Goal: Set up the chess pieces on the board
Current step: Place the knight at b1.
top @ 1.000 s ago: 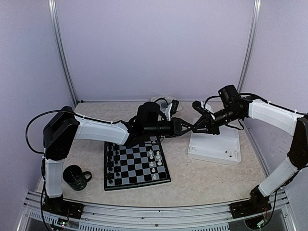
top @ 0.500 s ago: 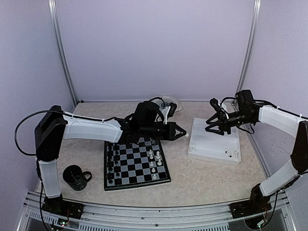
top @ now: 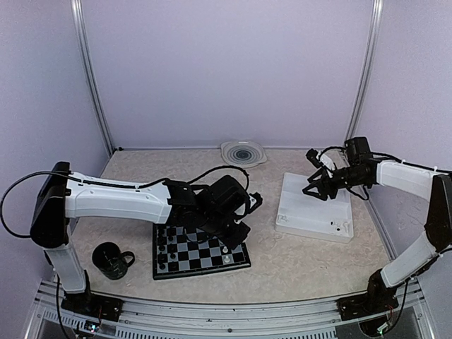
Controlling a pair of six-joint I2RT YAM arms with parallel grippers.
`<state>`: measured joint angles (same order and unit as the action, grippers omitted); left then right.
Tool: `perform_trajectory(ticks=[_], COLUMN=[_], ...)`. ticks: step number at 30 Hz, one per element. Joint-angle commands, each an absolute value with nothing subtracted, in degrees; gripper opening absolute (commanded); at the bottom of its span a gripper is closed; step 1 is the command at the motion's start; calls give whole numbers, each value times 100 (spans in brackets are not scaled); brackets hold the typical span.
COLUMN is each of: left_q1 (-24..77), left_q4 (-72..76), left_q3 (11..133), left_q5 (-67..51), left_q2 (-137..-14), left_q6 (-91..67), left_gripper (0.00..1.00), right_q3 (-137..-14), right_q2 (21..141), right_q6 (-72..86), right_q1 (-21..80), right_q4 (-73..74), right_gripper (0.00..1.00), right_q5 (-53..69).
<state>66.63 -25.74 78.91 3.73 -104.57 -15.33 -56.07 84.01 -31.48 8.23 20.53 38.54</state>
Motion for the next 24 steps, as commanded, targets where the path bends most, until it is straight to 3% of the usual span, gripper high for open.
perform_trajectory(ticks=[1,4,6,8,9,24], left_q1=[6645,6645,6629,6593,6570,6464], left_q4=[-3167,-3296,-3307,-3318,-3333,-3356], left_q3=[8149,8317,8389,8465,8494,8492], left_q5=[841,968,1041,1006,984,571], left_q2=[-10830,-11065,-11182,-11287,-11335,-11467], left_q6=[-1388,-1351,-1344,-1372,-1385,-1371], left_gripper=[0,0,0,0,1,3], right_q3=[-5594,-5562,-5558,-5586,-5596,-5634], right_q2=[8477,8480,8506,8537,8549,8683], right_q6=[-3096,-3154,-3189,-3207,-3216,-3287], right_q1=[847,846,842,850,845,848], right_q4=[1954,1988,2000,2035,2059,2140], right_gripper=[58,58,65,97,99,99], right_q5=[3753,3768,3770,3799,3823,3885])
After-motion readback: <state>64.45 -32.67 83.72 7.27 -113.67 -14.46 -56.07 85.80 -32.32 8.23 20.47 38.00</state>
